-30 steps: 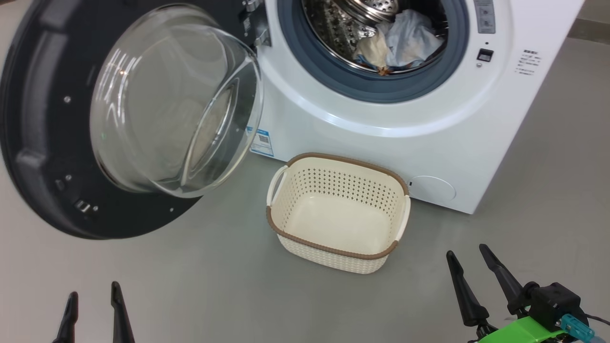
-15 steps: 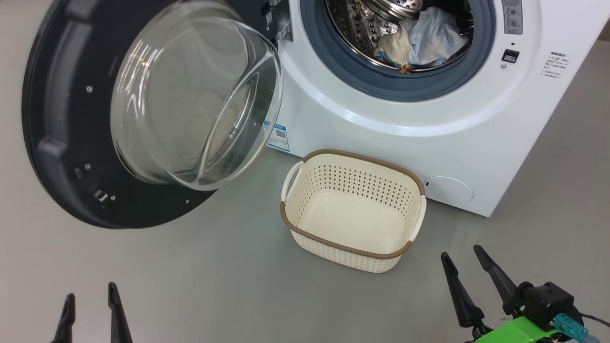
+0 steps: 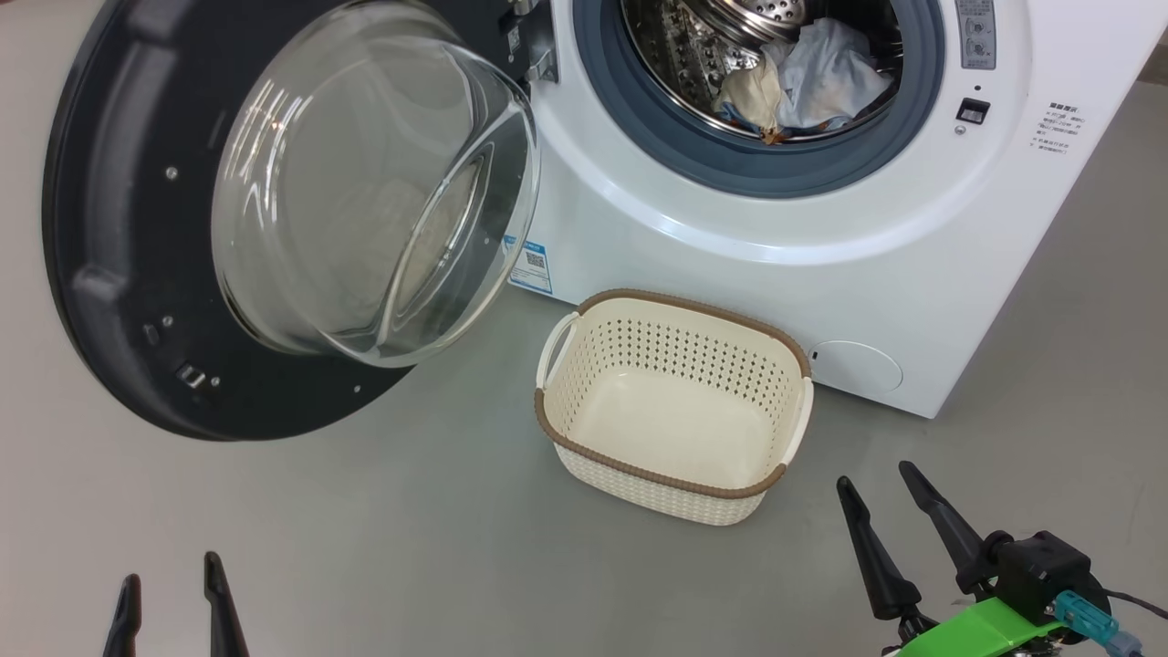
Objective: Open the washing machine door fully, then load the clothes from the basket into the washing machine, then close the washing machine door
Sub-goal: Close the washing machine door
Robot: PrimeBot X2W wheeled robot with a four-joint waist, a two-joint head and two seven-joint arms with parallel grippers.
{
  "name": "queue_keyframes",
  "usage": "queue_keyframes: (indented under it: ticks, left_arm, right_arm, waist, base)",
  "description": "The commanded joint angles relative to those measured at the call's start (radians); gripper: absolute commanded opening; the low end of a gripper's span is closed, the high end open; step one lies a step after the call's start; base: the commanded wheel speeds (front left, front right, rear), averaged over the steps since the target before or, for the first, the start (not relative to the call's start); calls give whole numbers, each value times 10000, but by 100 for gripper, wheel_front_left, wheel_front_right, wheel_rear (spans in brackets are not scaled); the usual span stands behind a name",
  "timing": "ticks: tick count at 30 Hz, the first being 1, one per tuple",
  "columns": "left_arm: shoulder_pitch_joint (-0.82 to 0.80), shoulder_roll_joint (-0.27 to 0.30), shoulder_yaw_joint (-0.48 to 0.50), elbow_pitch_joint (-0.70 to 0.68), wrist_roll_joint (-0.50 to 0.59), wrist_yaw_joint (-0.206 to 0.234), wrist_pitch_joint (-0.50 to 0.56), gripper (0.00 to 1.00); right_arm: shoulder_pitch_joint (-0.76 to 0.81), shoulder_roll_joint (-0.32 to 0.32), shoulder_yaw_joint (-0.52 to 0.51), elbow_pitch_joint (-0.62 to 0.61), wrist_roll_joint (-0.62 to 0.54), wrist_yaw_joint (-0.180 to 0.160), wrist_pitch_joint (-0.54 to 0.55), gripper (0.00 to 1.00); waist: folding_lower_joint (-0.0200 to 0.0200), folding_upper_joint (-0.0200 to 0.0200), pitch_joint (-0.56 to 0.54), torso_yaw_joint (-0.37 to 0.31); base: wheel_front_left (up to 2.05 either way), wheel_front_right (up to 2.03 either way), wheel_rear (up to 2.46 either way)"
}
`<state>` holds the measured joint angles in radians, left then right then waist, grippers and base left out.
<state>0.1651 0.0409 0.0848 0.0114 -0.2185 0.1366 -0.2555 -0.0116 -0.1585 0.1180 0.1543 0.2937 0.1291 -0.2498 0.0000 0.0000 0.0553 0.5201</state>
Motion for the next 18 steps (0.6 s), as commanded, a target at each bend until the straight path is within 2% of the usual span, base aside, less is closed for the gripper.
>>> queue_keyframes:
  ticks: [1,5,6,7,8,18]
  left_arm:
    - [-145,93,323,-267,-19,45,-63,100]
    - [-163,93,306,-259,-4,16,-63,100]
    - [-162,93,299,-238,-22,-10,-63,94]
    - [-170,93,300,-234,-47,-42,-63,20]
    - [-162,93,271,-185,-108,-122,-63,0]
    - [-367,93,532,-368,-888,-554,-63,0]
  right_arm:
    - [-246,-120,235,-225,77,16,-103,100]
    - [-219,-117,196,-221,104,16,-105,100]
    - [-204,-108,188,-224,102,16,-106,100]
    - [-191,-100,178,-226,99,16,-106,100]
    - [-180,-92,167,-229,97,16,-106,100]
    - [-87,-55,75,-256,101,16,-109,100]
  waist:
    - [0,0,-4,-4]
    - [0,0,-23,-21]
    - [0,0,-29,-25]
    - [0,0,-34,-28]
    - [0,0,-37,-33]
    - [0,0,-23,-33]
  base:
    - [0,0,0]
    - [0,0,0]
    - [0,0,0]
    - [0,0,0]
    - [0,0,0]
    - [0,0,0]
